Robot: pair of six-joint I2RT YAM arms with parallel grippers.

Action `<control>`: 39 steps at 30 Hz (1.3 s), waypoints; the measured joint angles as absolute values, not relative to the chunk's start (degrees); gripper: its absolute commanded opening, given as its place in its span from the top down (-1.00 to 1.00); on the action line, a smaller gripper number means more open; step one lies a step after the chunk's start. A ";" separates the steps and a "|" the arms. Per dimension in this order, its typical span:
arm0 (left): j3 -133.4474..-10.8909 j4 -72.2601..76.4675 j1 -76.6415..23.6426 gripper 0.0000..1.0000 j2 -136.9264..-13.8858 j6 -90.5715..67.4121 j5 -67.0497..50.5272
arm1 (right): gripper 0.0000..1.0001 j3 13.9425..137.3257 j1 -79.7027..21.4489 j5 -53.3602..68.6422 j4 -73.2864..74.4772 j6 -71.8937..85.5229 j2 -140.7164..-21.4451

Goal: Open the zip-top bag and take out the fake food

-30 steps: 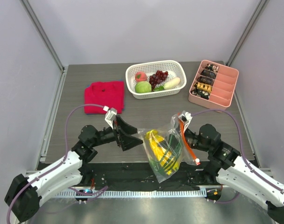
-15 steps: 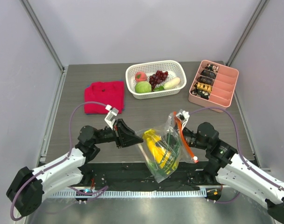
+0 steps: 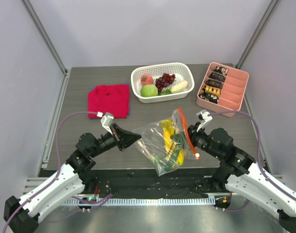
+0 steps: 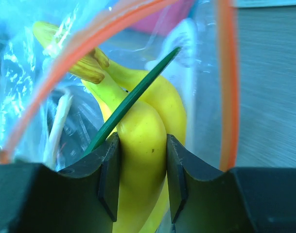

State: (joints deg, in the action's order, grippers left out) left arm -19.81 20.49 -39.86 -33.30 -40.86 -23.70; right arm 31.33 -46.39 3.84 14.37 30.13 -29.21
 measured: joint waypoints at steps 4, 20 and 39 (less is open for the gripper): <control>-19.81 14.06 -39.88 0.99 -32.08 -39.77 -15.79 | 0.98 32.32 -46.39 -5.45 17.58 31.29 -29.23; -16.12 14.55 -39.88 0.99 -40.99 -39.48 -1.48 | 0.98 42.22 -46.44 -27.20 29.82 31.66 -42.28; -27.62 0.80 -39.62 -0.64 -48.12 -38.57 -1.50 | 0.98 42.15 -46.46 -27.83 28.45 31.64 -51.92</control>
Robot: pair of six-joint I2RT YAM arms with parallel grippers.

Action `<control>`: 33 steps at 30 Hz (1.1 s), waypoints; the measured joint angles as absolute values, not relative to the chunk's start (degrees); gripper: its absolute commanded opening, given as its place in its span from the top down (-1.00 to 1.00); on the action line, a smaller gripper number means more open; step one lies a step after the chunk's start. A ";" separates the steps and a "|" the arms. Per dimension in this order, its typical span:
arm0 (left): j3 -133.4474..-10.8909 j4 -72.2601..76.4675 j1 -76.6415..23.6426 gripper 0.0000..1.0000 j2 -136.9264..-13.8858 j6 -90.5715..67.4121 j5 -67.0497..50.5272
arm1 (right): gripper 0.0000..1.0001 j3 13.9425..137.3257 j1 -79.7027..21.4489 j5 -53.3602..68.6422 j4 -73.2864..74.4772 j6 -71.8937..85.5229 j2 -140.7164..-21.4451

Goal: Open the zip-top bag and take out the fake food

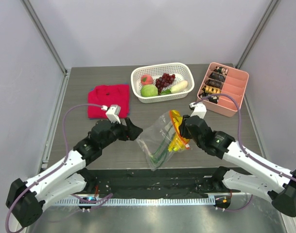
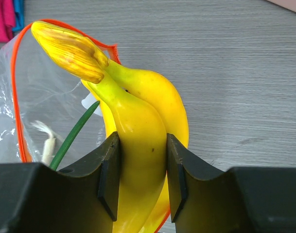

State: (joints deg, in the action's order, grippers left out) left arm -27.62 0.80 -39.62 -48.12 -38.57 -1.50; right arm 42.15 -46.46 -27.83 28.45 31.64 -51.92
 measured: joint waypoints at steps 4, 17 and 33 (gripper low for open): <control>-38.11 -0.56 -39.97 -0.85 -49.12 -40.77 -6.20 | 0.98 42.22 -46.46 -27.83 27.62 30.44 -55.13; -69.60 -16.40 -53.30 -0.76 -79.75 -44.88 6.79 | 0.98 44.56 -47.11 -28.10 26.48 28.32 -58.13; -78.28 -26.09 -58.54 -0.07 -91.09 -44.31 21.65 | 0.98 46.24 -50.39 -30.76 26.70 27.09 -58.08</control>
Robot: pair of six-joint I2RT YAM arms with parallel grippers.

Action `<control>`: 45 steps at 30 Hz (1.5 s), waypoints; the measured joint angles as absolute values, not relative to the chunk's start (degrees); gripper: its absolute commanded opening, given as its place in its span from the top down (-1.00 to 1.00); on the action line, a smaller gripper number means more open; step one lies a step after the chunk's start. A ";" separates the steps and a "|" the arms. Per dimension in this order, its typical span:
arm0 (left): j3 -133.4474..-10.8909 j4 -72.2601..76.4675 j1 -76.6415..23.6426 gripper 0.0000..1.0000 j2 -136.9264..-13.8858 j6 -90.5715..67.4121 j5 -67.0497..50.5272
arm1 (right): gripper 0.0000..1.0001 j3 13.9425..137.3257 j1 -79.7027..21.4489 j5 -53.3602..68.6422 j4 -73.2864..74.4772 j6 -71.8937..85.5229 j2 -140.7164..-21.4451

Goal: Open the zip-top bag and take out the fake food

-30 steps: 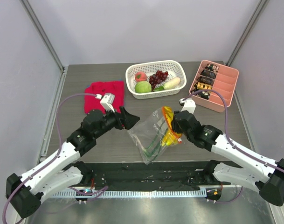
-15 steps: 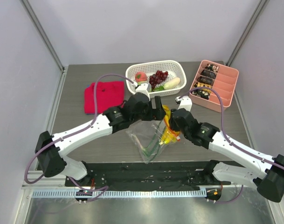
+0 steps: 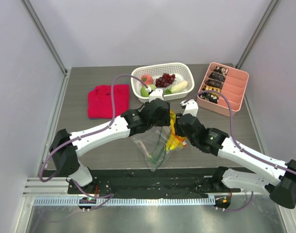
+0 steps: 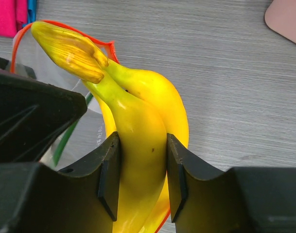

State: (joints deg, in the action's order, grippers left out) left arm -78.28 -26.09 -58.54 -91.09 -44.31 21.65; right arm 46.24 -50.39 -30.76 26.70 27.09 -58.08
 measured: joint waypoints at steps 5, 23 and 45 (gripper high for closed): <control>-75.02 -25.39 -58.52 0.39 -90.63 -43.44 22.50 | 0.98 46.52 -50.83 -31.68 27.16 27.09 -57.45; -61.56 -18.33 -58.76 0.99 -79.92 -43.05 20.27 | 0.98 40.12 -50.94 -37.50 16.45 26.44 -38.44; -61.12 -22.06 -58.65 1.00 -74.28 -41.50 21.54 | 0.98 71.29 -40.23 -34.76 -0.27 11.25 -77.28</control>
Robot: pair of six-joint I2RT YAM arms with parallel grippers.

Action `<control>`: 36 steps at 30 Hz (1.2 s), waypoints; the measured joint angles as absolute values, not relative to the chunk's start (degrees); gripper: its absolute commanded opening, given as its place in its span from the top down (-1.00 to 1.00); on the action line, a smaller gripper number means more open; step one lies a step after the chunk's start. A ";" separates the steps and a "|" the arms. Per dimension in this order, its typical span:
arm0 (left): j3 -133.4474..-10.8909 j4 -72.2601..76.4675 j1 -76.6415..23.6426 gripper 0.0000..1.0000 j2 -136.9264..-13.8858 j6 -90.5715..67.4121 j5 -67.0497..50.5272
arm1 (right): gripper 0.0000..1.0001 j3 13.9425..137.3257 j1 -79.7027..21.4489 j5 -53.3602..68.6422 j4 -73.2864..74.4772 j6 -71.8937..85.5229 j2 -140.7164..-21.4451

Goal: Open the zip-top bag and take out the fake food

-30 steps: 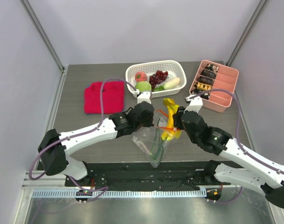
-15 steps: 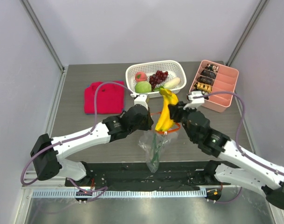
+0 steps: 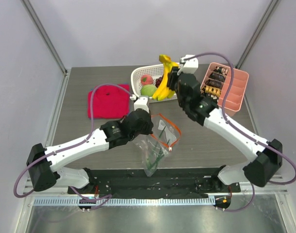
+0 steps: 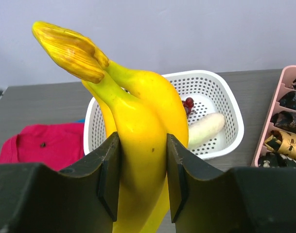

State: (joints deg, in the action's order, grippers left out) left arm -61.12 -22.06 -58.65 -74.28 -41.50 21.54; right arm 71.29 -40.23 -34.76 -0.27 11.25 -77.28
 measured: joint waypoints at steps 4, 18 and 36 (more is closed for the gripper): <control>-61.06 -23.73 -58.65 1.00 -73.41 -40.53 24.36 | 0.98 81.34 -34.89 -32.40 3.95 14.06 -85.73; -61.06 -26.04 -58.65 1.00 -73.21 -36.56 28.36 | 0.52 116.27 -24.10 -30.65 22.41 13.39 -128.66; -62.02 -24.62 -58.48 1.00 -75.29 -34.11 27.35 | -0.68 97.91 -25.19 -24.82 35.16 19.09 -110.26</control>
